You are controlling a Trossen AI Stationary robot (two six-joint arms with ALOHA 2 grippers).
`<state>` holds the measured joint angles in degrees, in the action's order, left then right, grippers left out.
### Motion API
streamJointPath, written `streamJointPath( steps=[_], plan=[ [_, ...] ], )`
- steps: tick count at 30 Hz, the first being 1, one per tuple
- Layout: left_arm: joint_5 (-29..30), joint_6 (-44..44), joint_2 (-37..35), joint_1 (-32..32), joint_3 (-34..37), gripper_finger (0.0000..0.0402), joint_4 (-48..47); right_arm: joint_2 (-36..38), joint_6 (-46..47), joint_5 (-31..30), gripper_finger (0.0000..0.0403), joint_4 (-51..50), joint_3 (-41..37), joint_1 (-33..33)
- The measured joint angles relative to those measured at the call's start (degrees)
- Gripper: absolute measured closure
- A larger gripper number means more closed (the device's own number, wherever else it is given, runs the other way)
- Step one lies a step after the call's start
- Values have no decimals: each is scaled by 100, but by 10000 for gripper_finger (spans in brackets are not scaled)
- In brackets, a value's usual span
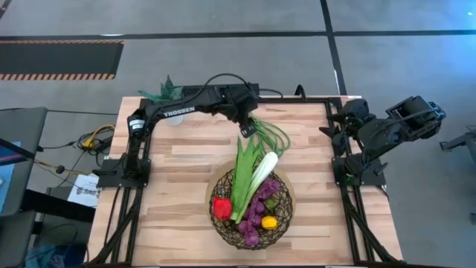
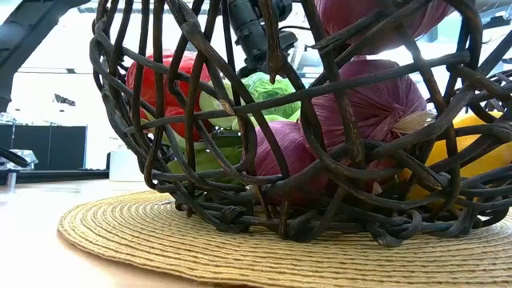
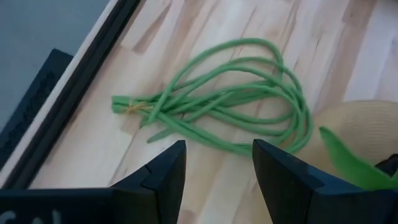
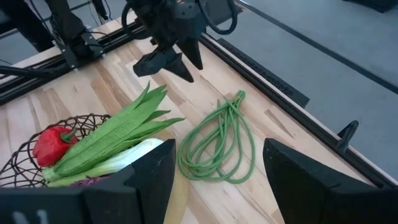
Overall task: Build produce basket
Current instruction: Put the green beans into the black basket
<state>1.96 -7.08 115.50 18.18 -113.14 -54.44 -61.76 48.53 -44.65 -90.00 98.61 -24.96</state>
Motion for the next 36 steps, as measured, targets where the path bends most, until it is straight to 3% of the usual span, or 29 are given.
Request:
streamJointPath(
  steps=[7, 18, 20, 23, 25, 29, 32, 34, 36],
  plan=[
    [145, 405, 17, 124, -7, 230, -437, -11, -15, 206, 143, -2, 0, 1],
    [26, -1, 297, 177, 22, 230, -428, -15, 98, 485, 143, 13, 0, -1],
    [-267, 462, 300, 194, 35, 230, -583, -11, 110, 603, 143, 35, 0, -1],
    [-368, 1996, 293, 125, 29, 230, -868, 2, 112, 733, 143, 108, 0, -1],
    [10, 2984, 290, 18, 31, 230, -1157, 8, 112, 735, 143, 205, 0, -1],
    [1799, 3956, 267, -169, 31, 230, -1662, 51, 340, 731, 143, 392, 0, 0],
    [2291, 2867, 267, -116, 31, 230, -1592, 43, 744, 622, 143, 393, 0, -1],
    [1828, 1809, 267, -21, 31, 230, -1514, 21, 984, 480, 143, 396, 0, -1],
    [894, 1544, 267, 114, 31, 230, -1504, 21, 1097, 368, 143, 407, 0, 0]
  ],
)
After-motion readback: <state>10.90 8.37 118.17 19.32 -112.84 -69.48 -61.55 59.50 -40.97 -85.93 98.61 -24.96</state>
